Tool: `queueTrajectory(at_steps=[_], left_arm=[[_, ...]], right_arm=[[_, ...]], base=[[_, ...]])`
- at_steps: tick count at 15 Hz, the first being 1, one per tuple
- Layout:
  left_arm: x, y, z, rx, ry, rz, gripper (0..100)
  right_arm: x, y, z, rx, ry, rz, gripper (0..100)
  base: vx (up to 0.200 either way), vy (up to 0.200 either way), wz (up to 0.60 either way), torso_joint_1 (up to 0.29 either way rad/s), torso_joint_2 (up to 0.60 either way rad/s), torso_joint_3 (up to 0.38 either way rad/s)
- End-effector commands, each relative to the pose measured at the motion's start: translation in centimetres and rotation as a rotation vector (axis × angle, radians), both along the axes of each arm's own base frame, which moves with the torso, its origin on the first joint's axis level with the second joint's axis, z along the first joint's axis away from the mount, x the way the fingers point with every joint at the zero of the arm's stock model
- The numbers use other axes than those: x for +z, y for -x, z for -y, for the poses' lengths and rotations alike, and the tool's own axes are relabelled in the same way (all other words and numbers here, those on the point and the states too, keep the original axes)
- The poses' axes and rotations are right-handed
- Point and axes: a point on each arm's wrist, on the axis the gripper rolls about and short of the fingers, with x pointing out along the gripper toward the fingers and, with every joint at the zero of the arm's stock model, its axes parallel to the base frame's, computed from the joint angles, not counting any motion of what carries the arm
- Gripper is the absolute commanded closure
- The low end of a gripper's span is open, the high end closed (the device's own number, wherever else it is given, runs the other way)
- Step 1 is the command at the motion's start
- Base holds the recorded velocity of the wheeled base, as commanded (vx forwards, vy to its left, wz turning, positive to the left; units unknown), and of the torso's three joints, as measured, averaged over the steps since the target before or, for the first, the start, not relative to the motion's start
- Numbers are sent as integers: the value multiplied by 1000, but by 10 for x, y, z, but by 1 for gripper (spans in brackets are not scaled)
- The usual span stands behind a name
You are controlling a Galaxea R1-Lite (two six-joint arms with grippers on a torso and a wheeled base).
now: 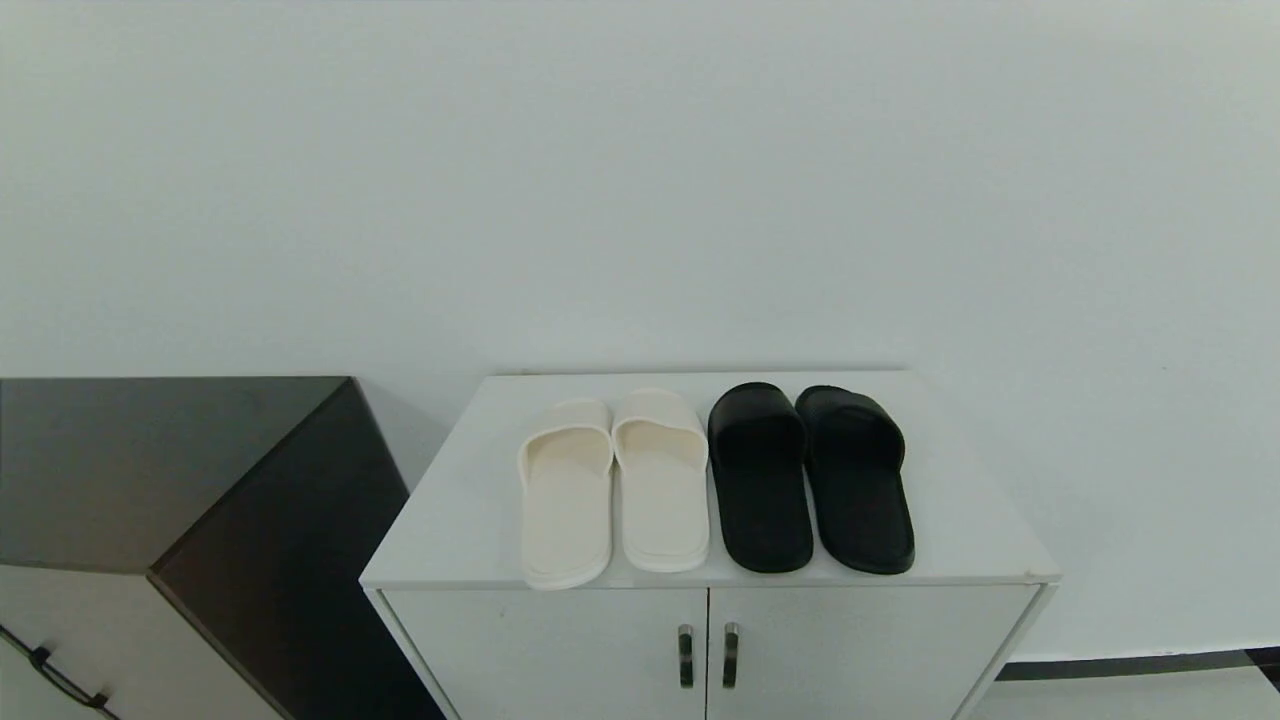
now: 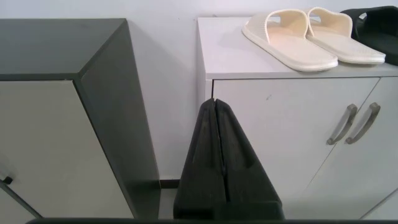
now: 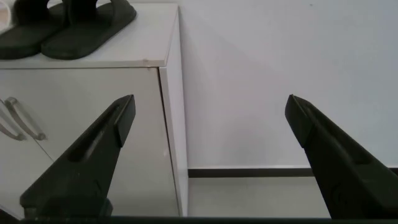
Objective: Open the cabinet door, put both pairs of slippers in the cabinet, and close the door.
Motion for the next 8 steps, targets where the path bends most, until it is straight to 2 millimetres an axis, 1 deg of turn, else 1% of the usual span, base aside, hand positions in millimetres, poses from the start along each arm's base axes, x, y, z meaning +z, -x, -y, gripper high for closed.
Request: queueTrajectory(at_steps=[1,8], left_arm=[[0,0,0,0,1,-1,100],[0,0,0,-3,-1,-1,100]], right_arm=[[0,0,0,-2,14,-1,0],[1,0,1,-26,6,4,0]], base=[[0,0,0,0,0,0],[0,0,0,0,0,0]])
